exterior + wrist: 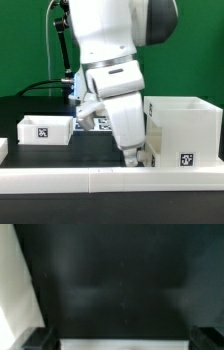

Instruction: Assemble drawer

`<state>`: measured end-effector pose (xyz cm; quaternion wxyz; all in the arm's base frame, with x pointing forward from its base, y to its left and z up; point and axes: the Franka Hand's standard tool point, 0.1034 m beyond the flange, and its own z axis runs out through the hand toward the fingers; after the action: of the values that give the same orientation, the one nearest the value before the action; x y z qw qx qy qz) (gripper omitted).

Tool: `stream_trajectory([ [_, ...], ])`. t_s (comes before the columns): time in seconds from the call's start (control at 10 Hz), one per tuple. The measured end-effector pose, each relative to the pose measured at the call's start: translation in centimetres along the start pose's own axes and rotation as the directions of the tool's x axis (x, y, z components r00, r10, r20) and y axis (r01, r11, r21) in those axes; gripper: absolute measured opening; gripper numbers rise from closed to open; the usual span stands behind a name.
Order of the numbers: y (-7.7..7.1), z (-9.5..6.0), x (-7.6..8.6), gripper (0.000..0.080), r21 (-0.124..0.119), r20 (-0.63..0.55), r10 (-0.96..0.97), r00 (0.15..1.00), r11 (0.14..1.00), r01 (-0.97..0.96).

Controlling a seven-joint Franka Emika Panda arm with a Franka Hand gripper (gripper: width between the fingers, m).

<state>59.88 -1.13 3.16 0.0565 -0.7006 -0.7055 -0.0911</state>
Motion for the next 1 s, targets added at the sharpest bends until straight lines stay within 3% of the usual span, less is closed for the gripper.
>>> stream_trajectory([
  [0.2,-1.3,-1.1,-2.4,0.0649,-0.040,0.020,0.006,1.000,0.999,-0.005],
  [0.3,-3.2,-1.4,-3.3,0.0649,-0.049,0.031,0.023,0.999,0.999,-0.022],
  [0.5,-6.7,-2.3,-5.1,0.0649,-0.048,0.050,0.068,0.996,0.997,-0.065],
  [0.6,-7.8,-2.5,-5.8,0.0649,-0.044,0.055,0.080,0.995,0.996,-0.078],
  [1.0,-8.3,-2.8,-6.4,0.0649,-0.034,0.057,0.123,0.991,0.992,-0.121],
])
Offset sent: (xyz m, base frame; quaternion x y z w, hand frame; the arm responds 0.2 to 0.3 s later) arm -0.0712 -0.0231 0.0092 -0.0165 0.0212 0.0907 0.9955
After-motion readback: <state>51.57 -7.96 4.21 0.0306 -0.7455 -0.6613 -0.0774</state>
